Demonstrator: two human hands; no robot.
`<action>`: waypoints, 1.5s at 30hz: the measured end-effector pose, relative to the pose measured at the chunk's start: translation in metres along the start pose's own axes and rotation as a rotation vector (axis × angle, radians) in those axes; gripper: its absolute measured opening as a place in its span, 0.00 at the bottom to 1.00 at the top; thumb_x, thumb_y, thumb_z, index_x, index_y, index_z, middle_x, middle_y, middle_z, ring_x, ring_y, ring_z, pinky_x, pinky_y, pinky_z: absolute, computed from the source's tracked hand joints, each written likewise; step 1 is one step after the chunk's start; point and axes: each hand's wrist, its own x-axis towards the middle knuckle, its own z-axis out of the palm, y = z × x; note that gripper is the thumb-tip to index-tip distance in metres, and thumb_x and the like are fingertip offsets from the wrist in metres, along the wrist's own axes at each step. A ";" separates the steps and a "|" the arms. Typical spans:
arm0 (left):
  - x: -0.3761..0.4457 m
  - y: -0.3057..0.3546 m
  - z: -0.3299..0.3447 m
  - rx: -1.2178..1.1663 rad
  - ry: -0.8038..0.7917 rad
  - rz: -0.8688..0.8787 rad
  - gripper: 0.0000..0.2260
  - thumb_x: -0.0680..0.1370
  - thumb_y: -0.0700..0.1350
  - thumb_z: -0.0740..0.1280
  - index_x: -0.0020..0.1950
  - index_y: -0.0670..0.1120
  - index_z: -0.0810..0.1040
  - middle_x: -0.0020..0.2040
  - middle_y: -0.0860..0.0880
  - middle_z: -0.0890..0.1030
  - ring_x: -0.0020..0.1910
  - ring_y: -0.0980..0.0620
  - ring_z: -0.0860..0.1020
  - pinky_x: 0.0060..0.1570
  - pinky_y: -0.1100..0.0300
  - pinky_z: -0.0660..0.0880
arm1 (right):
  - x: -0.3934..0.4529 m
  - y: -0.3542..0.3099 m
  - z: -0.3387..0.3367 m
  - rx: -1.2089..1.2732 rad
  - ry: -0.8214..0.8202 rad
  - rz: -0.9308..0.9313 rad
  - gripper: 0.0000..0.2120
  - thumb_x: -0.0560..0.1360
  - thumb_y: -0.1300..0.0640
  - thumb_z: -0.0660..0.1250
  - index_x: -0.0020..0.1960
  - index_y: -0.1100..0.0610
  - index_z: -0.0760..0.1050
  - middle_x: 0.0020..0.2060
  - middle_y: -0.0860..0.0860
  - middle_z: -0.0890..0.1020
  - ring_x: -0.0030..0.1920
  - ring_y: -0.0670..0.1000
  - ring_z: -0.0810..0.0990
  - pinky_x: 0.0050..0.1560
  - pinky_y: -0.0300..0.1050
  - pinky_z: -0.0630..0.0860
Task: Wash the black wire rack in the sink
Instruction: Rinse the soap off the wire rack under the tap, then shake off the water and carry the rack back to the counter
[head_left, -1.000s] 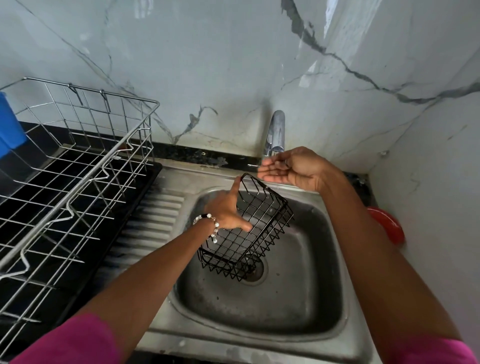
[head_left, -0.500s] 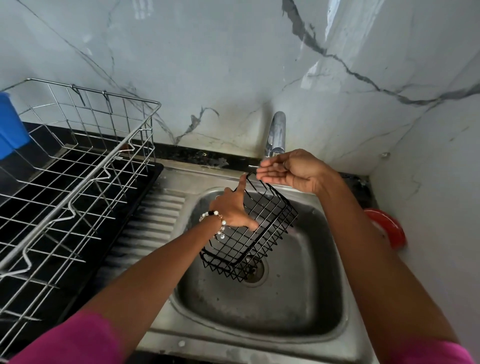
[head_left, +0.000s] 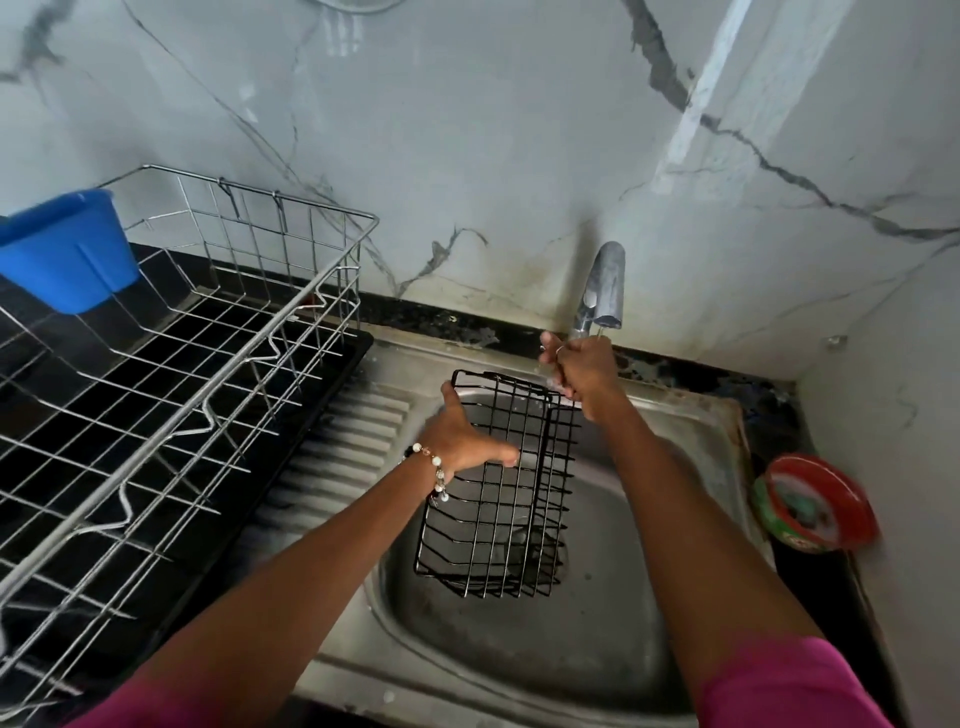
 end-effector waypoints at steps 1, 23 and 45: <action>0.003 -0.002 -0.001 -0.010 0.000 -0.010 0.63 0.61 0.50 0.80 0.80 0.52 0.36 0.71 0.39 0.71 0.66 0.41 0.74 0.61 0.54 0.75 | 0.003 -0.001 0.002 -0.117 0.010 -0.037 0.15 0.76 0.52 0.68 0.47 0.66 0.80 0.31 0.52 0.79 0.21 0.44 0.70 0.18 0.36 0.64; 0.009 -0.007 0.001 -0.121 -0.024 -0.081 0.62 0.61 0.48 0.80 0.80 0.52 0.37 0.74 0.40 0.68 0.69 0.41 0.71 0.64 0.52 0.73 | 0.047 -0.006 0.012 -0.917 -0.234 -0.146 0.22 0.74 0.67 0.65 0.67 0.60 0.67 0.62 0.57 0.70 0.60 0.57 0.72 0.54 0.47 0.75; -0.024 0.007 0.011 -0.369 -0.008 -0.166 0.66 0.59 0.55 0.82 0.78 0.58 0.32 0.77 0.42 0.62 0.66 0.35 0.74 0.48 0.38 0.79 | -0.086 0.097 -0.077 0.173 0.041 0.498 0.11 0.73 0.47 0.70 0.48 0.54 0.76 0.36 0.50 0.79 0.32 0.50 0.75 0.30 0.42 0.73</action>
